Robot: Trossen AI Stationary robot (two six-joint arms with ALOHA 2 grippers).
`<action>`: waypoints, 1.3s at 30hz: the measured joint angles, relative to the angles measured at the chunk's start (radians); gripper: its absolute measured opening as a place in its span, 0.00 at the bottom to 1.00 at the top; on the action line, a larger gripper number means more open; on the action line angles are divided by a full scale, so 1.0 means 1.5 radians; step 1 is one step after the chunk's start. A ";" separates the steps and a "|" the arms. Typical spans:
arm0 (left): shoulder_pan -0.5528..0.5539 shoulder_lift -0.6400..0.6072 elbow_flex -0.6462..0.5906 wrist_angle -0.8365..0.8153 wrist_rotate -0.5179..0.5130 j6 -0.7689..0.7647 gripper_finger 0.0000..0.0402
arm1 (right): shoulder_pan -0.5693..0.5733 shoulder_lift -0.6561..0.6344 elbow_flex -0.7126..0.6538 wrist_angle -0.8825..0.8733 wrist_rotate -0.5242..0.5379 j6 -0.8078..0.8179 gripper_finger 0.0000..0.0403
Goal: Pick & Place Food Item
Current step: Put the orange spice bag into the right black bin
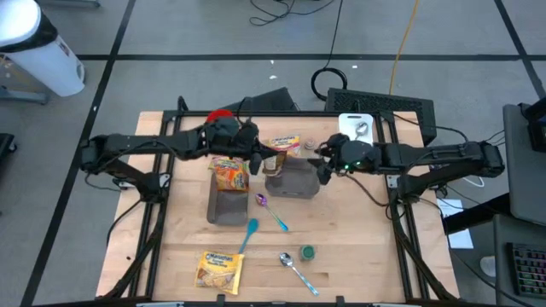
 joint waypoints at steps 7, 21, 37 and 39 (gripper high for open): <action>-0.056 0.000 -0.031 0.039 -0.160 -0.077 0.00 | -0.044 -0.101 -0.104 0.093 0.014 0.008 0.49; -0.179 0.052 -0.032 0.080 -0.457 -0.177 0.00 | -0.069 -0.146 -0.228 0.256 -0.060 0.059 0.49; -0.211 0.184 -0.032 0.171 -0.457 -0.212 0.00 | -0.069 -0.147 -0.229 0.267 -0.076 0.058 0.49; -0.212 0.191 -0.032 0.169 -0.457 -0.209 0.00 | -0.067 -0.147 -0.229 0.267 -0.076 0.058 0.49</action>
